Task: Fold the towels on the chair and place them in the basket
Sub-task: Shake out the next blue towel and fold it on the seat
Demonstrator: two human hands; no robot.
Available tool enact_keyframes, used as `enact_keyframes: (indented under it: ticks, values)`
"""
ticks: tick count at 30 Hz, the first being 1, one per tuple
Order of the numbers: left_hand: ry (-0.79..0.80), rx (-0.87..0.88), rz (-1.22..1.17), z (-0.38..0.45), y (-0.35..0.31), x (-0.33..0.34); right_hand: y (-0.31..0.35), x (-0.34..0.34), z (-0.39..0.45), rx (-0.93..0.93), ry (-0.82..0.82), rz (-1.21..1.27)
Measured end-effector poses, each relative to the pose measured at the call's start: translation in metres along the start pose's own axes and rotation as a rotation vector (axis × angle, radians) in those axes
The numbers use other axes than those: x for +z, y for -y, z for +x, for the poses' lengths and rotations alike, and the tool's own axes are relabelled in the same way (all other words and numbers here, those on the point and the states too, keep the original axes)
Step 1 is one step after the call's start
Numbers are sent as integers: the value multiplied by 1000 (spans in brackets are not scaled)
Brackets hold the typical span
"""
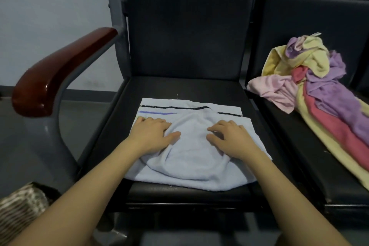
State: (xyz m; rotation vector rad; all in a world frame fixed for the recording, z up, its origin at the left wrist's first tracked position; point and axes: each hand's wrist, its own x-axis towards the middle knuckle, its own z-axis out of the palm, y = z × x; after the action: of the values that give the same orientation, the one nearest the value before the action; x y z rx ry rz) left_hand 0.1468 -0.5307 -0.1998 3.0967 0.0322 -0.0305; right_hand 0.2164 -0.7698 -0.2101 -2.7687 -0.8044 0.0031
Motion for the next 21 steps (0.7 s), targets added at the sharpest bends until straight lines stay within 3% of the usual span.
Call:
enact_keyframes:
  ticks: [4,6,9,11,14,21]
  values:
    - [-118,-43,-167,-3,0,2,6,-8,-3,31,22,104]
    - [-208,-106,-313,4,4,3,4,-12,3,68,-42,234]
    - [-259,-156,-340,24,10,1,-4,-15,18,144,-180,306]
    - [-237,-165,-284,39,15,-1,-14,-15,30,183,-245,260]
    - [-148,-169,-158,52,25,1,-30,-14,43,257,-211,162]
    - [-155,-108,-267,46,33,4,-39,-5,46,282,-133,81]
